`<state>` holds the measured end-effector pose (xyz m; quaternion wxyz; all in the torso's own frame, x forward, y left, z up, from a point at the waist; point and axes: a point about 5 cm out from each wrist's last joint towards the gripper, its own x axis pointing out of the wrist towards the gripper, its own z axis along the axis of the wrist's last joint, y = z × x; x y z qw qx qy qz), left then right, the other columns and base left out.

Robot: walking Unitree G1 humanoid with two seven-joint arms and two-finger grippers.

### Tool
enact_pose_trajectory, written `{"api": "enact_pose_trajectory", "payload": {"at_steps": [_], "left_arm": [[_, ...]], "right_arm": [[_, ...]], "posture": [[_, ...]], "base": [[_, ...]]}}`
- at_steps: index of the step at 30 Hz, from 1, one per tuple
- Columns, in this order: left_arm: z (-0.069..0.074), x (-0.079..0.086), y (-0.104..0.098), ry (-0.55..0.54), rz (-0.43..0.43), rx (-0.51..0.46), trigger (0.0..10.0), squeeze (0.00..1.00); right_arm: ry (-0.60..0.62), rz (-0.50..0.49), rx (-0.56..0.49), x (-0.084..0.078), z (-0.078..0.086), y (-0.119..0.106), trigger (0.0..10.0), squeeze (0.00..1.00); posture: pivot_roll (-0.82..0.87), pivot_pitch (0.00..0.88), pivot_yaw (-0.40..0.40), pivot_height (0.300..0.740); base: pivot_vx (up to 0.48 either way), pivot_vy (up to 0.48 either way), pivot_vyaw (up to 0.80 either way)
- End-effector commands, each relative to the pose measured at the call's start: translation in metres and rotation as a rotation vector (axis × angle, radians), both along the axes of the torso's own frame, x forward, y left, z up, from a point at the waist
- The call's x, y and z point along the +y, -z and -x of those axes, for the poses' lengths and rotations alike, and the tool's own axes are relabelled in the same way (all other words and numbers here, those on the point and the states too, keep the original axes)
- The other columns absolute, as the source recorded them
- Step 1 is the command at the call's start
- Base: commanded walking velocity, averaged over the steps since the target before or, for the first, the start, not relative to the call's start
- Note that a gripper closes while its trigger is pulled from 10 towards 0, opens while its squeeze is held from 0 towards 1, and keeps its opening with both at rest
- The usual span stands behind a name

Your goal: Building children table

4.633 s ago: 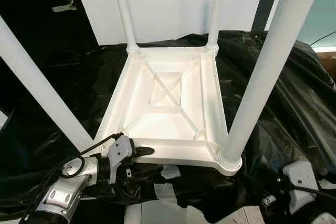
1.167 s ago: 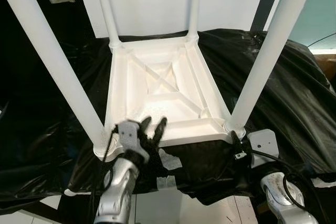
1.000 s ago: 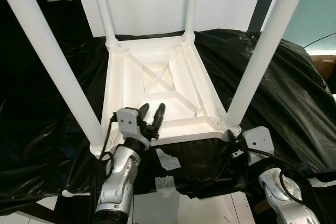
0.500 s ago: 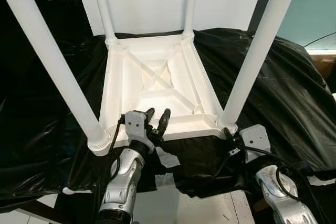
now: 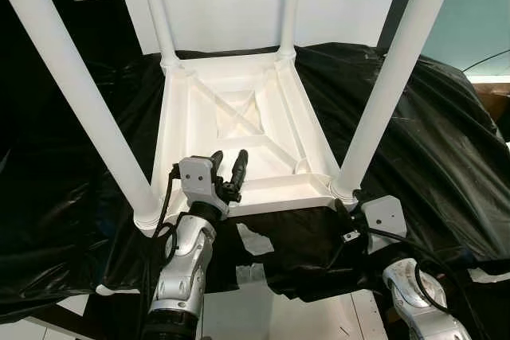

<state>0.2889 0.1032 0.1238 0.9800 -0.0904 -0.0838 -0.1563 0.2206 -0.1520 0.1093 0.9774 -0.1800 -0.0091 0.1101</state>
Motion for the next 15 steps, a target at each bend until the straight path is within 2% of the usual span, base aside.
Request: {"api": "enact_pose_trajectory", "payload": {"at_steps": [1,7,13,15], "left_arm": [[-0.001,-0.004,0.002,-0.008,0.0,0.01,10.0,0.0],[0.0,-0.004,0.007,-0.005,-0.011,0.038,10.0,0.0],[0.003,-0.007,0.009,0.021,-0.015,0.029,10.0,0.0],[0.003,-0.011,0.008,0.036,-0.021,0.018,10.0,0.0]], "right_arm": [[-0.034,-0.016,-0.025,0.007,0.0,-0.006,10.0,0.0],[-0.032,-0.008,-0.049,0.007,-0.002,-0.01,10.0,0.0],[0.011,0.001,-0.116,0.006,-0.004,-0.019,10.0,0.0],[0.066,0.001,-0.161,0.001,-0.006,-0.026,10.0,0.0]], "posture": [[0.0,0.0,0.01,0.74],[0.0,0.0,0.014,0.74],[0.01,0.0,0.019,0.74],[0.0,0.0,0.026,0.74]], "base": [[0.0,0.0,0.0],[0.0,0.0,0.0],[0.0,0.0,0.0],[0.0,0.0,0.0]]}}
